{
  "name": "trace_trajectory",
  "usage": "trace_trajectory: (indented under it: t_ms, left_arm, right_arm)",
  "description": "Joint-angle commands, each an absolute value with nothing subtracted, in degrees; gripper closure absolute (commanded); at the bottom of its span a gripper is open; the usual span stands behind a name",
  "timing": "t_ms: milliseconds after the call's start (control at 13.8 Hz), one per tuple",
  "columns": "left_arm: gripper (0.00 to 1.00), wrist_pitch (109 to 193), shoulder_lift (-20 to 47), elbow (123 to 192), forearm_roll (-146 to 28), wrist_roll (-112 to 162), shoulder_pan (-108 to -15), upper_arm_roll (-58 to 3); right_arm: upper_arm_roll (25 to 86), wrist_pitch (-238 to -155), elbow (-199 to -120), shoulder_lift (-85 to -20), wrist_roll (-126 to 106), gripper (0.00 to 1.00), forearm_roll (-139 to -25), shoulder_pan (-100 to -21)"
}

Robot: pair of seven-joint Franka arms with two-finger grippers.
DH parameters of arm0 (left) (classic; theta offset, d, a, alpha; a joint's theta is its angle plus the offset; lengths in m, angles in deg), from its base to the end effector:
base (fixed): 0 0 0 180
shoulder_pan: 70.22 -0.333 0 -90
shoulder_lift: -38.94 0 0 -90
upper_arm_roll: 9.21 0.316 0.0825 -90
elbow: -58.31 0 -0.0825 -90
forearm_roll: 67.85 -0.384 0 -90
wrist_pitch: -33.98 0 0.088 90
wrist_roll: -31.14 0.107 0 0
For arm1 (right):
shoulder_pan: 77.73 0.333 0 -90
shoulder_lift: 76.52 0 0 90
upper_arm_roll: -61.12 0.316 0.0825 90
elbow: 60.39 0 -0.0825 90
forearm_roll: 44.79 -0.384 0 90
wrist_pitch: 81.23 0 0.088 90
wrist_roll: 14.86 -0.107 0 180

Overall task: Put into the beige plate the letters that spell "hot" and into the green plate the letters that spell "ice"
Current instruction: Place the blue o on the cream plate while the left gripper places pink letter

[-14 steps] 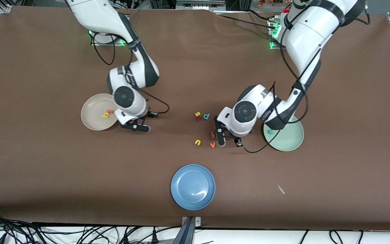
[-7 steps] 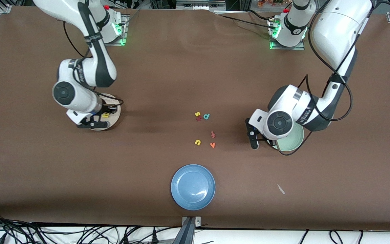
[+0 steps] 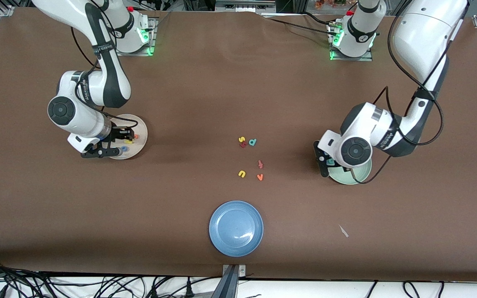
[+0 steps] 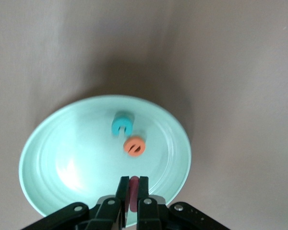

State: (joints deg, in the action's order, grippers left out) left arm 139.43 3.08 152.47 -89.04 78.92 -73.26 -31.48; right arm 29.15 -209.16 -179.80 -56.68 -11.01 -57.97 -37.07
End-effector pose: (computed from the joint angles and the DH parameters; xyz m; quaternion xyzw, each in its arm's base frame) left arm 0.6213 -0.1601 0.2462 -0.7779 0.5991 0.1895 0.0027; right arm 0.5593 0.0967 0.2711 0.9970 0.0392 -0.0660 0.0084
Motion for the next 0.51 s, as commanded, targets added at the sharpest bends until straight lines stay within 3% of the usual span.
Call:
trace_trajectory:
  t_ms: [0,290,362,435]
  left_arm:
    - [1.00,141.47,4.66,157.09,-90.53,79.04,-75.75,-31.88]
    - [1.00,142.79,3.87,157.54,-90.27,79.04,-77.42,-31.88]
    - [0.84,143.05,3.78,157.54,-90.26,79.12,-77.43,-31.88]
    - [0.51,143.05,3.78,157.45,-89.83,79.04,-77.51,-31.88]
  right_arm:
    - [29.22,-202.89,-174.05,-56.14,-15.63,0.00,-58.59,-36.94]
    - [29.31,-190.50,-161.40,-50.35,-26.09,0.00,-58.94,-37.03]
    - [29.31,-188.99,-159.89,-49.38,-27.15,0.00,-59.46,-37.03]
    - [29.13,-188.72,-159.27,-47.80,-27.25,0.00,-60.17,-36.77]
